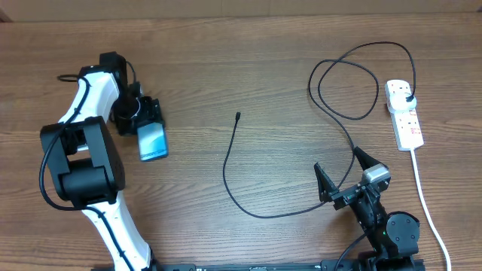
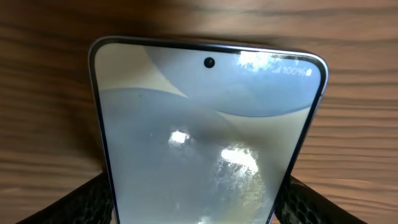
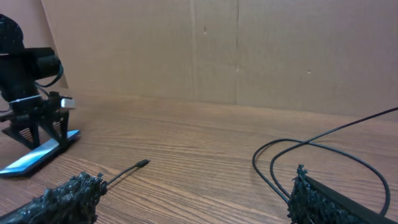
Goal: Plug charger to phone and switch on socket
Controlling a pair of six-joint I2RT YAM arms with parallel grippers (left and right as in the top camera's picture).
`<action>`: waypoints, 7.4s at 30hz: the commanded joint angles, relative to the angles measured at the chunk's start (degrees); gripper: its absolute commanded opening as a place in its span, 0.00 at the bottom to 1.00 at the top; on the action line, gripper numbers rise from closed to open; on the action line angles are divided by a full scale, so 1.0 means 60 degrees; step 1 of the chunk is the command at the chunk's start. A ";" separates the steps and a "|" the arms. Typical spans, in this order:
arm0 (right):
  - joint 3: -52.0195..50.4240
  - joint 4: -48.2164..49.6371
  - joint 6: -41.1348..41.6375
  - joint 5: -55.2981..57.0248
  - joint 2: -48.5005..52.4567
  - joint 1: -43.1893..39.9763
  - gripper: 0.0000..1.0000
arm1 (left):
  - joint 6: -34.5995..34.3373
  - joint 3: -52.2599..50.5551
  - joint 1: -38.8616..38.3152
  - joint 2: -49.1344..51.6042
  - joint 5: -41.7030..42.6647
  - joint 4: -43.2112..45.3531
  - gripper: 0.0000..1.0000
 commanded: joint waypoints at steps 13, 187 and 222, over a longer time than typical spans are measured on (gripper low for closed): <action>-0.0098 0.0047 0.0036 0.0102 -0.0073 0.0011 1.00 | -0.5792 0.0546 -0.1406 0.0102 0.2539 -0.0823 0.49; 1.0896 -0.2936 0.6240 -0.3592 1.5460 0.2291 0.43 | -0.9256 0.0557 -0.1643 0.0102 0.7275 -0.1264 0.40; 1.0801 -0.3246 0.8109 -0.0393 1.5668 0.4156 0.19 | -0.9821 0.0557 -0.2528 0.0102 0.7788 -0.1260 0.43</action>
